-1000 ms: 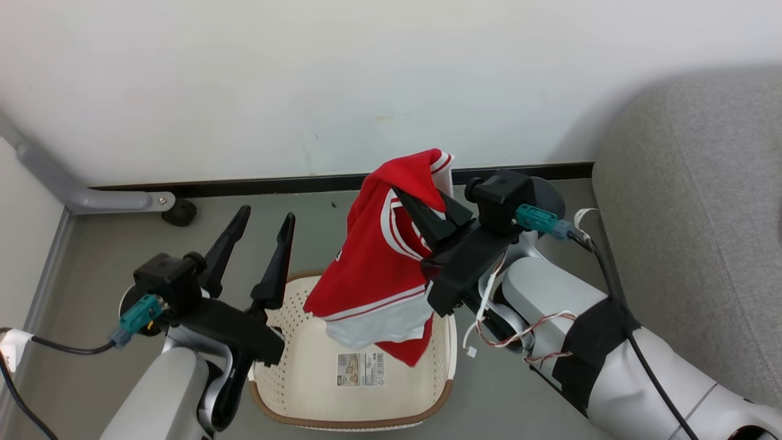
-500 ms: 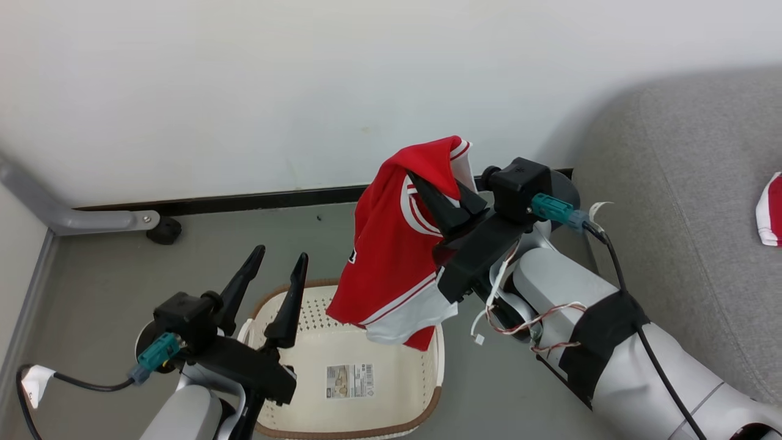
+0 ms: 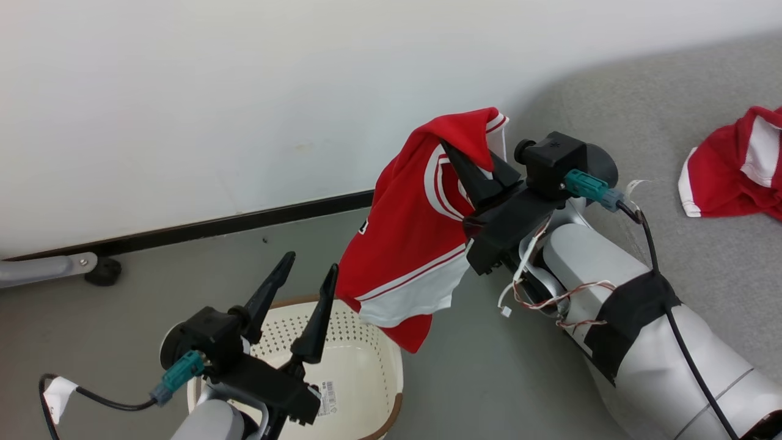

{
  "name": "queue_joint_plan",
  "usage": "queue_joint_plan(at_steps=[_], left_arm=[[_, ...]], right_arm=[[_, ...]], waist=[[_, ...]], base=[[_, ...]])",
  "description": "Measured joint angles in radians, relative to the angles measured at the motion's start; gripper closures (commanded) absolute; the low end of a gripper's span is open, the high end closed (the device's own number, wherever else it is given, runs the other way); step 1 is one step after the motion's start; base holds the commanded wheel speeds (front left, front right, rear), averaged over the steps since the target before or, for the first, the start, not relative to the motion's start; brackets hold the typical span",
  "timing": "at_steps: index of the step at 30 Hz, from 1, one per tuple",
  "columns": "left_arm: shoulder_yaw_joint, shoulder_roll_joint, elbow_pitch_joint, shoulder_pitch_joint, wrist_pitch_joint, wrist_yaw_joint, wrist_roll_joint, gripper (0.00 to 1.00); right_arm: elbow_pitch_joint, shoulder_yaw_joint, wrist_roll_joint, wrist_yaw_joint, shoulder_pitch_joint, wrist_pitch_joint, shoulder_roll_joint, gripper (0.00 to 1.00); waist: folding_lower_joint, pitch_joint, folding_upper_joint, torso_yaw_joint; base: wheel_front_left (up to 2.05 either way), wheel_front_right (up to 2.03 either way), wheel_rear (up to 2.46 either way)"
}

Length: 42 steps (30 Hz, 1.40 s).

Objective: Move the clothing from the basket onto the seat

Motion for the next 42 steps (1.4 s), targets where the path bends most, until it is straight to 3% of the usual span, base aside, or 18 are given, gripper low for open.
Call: queue_joint_plan(at_steps=[18,42], left_arm=[[-0.131,-0.031,-0.054,0.054,0.0,-0.008,0.089,0.0],[-0.223,-0.009,-0.083,0.053,0.0,-0.01,0.11,0.0]], right_arm=[[-0.053,-0.064,-0.068,0.02,-0.082,0.0,-0.103,1.0],[-0.152,-0.143,-0.166,0.007,-0.202,-0.007,-0.226,1.0]], waist=[[-0.0001,0.021,0.0,-0.229],[0.0,0.092,0.0,-0.364]], base=[[0.0,0.0,0.0],[0.0,0.0,0.0]])
